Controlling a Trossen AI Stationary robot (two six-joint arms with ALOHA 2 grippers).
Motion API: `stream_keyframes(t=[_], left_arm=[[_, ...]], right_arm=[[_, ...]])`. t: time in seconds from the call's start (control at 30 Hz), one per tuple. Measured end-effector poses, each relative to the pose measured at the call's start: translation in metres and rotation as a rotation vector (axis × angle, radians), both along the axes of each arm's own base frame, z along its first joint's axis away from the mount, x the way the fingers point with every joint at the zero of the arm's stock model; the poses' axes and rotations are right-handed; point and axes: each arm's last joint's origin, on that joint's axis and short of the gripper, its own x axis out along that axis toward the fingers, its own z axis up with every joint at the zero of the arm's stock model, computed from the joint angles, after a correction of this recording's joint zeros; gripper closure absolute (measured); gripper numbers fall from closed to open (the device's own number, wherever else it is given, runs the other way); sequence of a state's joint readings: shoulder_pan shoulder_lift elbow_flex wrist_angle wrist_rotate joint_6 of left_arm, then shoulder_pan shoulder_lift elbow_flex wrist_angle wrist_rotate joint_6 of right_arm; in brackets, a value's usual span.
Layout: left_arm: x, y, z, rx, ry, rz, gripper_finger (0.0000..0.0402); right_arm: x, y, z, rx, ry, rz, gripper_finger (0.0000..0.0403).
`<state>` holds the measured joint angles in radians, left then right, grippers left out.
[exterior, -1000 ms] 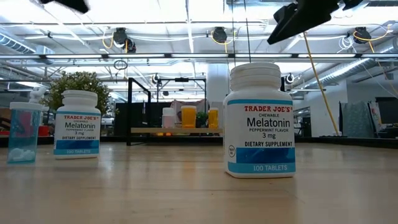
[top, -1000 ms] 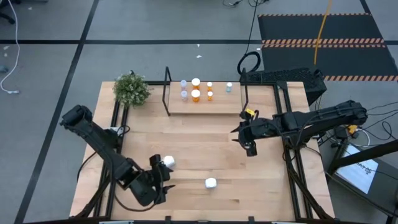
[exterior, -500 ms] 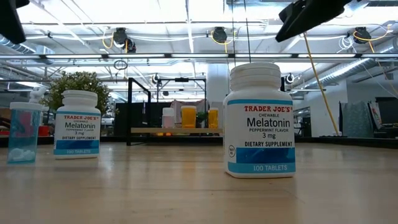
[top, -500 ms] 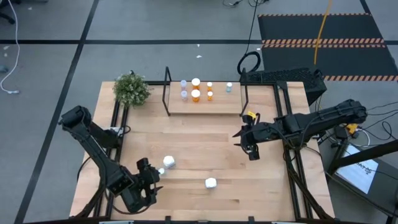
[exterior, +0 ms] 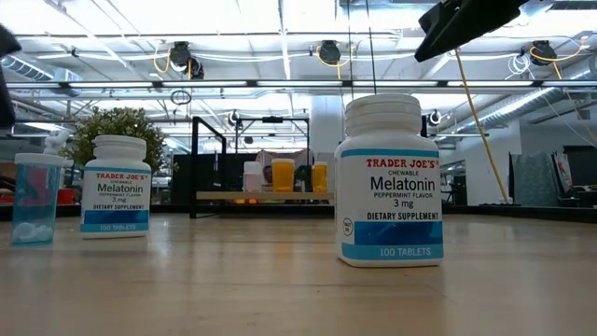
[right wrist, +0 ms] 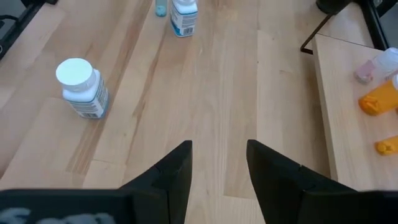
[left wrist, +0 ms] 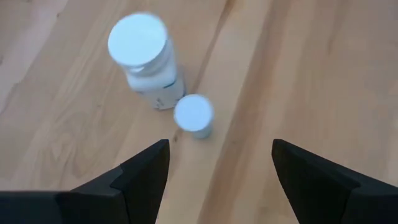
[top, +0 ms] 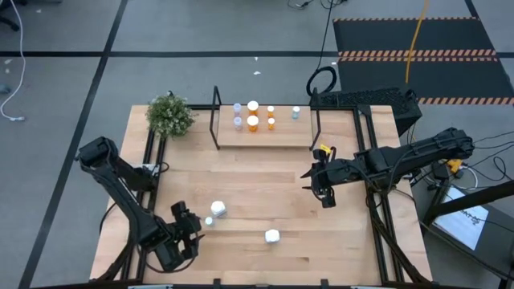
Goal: Pick and place medicine bottles onto shelf by color
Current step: Put the blue pill bottle on the shelf aligned with the other blue pill bottle
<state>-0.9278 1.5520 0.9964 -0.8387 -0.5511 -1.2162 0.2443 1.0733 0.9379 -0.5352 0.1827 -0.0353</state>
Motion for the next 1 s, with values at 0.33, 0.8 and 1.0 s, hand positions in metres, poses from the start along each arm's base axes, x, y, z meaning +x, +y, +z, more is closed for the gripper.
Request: stream_keyframes(t=[0.33,0.8,1.0], left_arm=[[-0.001,0.014,-0.033,-0.020,-0.020,0.036,0.0119],[0.010,0.030,-0.050,0.006,-0.078,0.028,0.0119],[0.009,0.029,-0.050,0.005,-0.080,0.018,0.0119]], right_arm=[[-0.001,0.000,-0.007,-0.007,0.012,0.004,0.0255],[0.002,0.001,-0.007,-0.040,-0.027,0.042,0.0255],[0.002,0.001,-0.007,-0.040,-0.027,0.042,0.0255]])
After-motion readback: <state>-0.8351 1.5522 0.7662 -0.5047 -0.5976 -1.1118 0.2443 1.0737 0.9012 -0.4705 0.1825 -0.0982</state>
